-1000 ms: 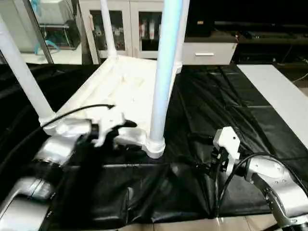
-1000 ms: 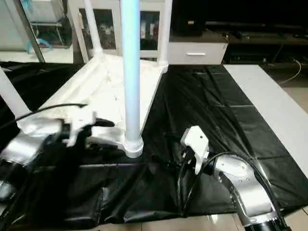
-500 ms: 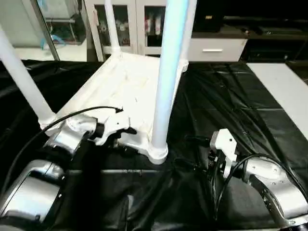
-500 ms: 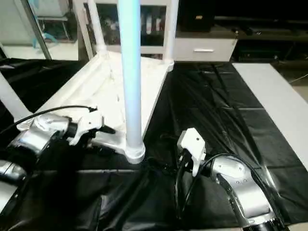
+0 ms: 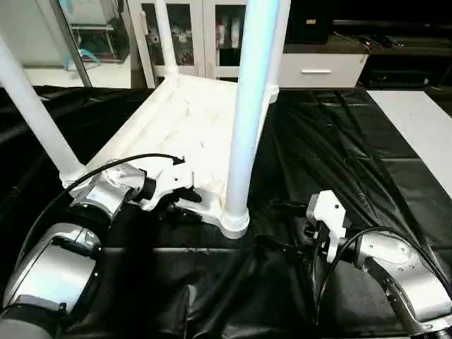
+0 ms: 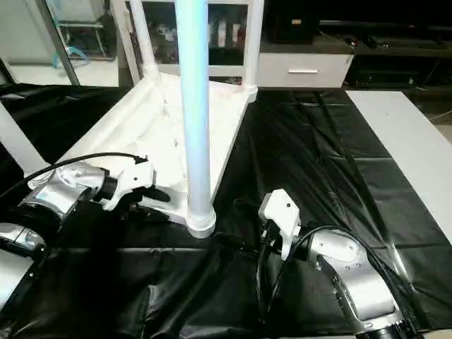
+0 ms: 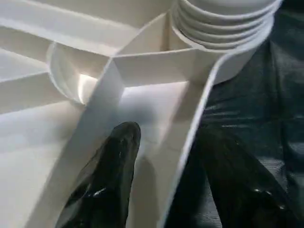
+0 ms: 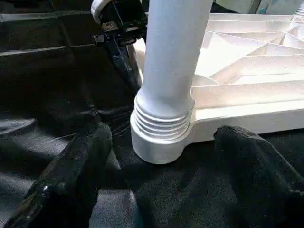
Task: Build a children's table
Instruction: Rotate table base
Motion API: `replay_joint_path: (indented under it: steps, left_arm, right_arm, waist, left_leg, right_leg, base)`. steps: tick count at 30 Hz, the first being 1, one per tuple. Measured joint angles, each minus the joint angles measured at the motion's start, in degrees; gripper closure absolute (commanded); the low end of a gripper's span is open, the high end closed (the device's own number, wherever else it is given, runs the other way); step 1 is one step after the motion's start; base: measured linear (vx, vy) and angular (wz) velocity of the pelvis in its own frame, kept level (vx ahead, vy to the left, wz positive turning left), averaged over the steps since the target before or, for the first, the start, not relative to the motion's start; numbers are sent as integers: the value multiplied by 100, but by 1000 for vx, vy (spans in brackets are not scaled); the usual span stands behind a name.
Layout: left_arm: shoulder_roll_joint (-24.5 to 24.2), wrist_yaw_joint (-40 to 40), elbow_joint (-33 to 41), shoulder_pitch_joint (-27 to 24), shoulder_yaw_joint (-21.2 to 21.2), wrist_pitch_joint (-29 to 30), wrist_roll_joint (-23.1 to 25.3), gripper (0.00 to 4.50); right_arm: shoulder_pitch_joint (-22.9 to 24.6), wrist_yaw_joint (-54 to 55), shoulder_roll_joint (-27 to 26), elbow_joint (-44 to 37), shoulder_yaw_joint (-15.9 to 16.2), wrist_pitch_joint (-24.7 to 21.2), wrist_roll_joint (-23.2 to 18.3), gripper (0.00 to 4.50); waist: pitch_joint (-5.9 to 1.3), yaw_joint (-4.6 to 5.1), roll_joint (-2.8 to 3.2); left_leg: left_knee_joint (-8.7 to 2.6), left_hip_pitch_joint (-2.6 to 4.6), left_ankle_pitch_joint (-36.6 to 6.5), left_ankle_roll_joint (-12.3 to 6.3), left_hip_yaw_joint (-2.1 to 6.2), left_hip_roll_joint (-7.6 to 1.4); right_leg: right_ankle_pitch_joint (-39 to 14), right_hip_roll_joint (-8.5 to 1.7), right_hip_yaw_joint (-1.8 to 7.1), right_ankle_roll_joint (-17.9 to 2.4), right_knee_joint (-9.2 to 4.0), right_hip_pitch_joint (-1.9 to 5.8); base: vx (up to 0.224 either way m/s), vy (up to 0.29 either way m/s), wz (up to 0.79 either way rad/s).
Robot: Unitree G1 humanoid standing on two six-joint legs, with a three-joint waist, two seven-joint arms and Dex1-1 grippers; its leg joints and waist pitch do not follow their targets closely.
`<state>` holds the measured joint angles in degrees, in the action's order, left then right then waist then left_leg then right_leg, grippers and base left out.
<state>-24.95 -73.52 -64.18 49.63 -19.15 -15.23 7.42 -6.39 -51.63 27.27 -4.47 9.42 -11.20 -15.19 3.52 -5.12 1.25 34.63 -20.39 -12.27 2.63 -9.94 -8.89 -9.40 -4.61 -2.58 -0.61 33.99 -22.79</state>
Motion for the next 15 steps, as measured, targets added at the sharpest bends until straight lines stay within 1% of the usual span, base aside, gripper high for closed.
replay_joint_path:
  steps: [2, 4, 7, 8, 10, 11, 12, 14, 15]
  left_arm:
    - [30, 1, -96, 9, -3, -7, 35, 256]
    - [50, 1, -183, 20, -10, -29, 96, 282]
    - [55, 7, -241, 28, -36, -30, 144, 296]
    - [56, 6, -243, 35, -39, -30, 153, 318]
    - [60, 32, -244, 41, -45, -47, 191, 326]
    - [60, 68, -248, 46, -74, -94, 250, 341]
    - [60, 81, -250, 51, -94, -119, 273, 341]
    - [68, 88, -257, 52, -99, -108, 303, 365]
    - [81, 85, -257, 52, -98, -83, 303, 365]
  right_arm:
    - [0, -4, 0, -1, 2, 0, -1, 68]
    - [2, -6, 0, -1, 5, -1, -2, 68]
    - [2, -23, 0, -1, 6, -2, -19, 68]
    - [2, -47, 0, -2, 6, -3, -32, 68]
    - [2, -91, 0, -3, 11, -9, -50, 68]
    - [2, -110, 0, -5, 14, -13, -52, 68]
    - [2, -113, 0, -5, 15, -18, -52, 68]
    - [1, -46, -19, -5, 12, -17, -37, 68]
    - [1, 23, -52, -5, 9, -6, -20, 68]
  waist:
    - [5, -2, 8]
    - [6, -3, 11]
    - [7, 1, 12]
    - [6, 1, 13]
    - [6, 1, 13]
    - [6, 2, 13]
    - [4, 1, 15]
    - [2, 2, 20]
    - [1, 3, 21]
  left_leg:
    - [-4, 2, 5, 8, 0, -4]
    - [-7, 2, 9, 15, 0, -5]
    - [-7, 2, 10, 16, 0, -7]
    - [-7, 1, 10, 15, 0, -7]
    - [-7, 0, 10, 15, 0, -7]
    - [-7, 0, 10, 15, 0, -7]
    - [-7, 0, 10, 15, 0, -7]
    - [-7, 0, 10, 15, -2, -7]
    - [-7, 1, 10, 15, -2, -7]
  right_leg:
    - [0, 0, -3, 0, 7, -2]
    - [0, 1, -4, 0, 9, -3]
    - [0, 3, -4, 1, 8, -3]
    - [-1, 3, -3, 1, 7, -3]
    - [-2, 4, -3, 3, 4, -4]
    - [-2, 4, -3, 4, 3, -4]
    - [-3, 4, -3, 4, 2, -3]
    - [-3, 4, -2, 5, 1, -3]
    - [-3, 4, -1, 5, 1, -3]
  base:
    - [0, 0, 0]
    - [0, 0, 0]
    - [0, 0, 0]
    - [0, 0, 0]
    - [0, 0, 0]
    - [0, 0, 0]
    - [0, 0, 0]
    - [0, 0, 0]
    - [0, 0, 0]
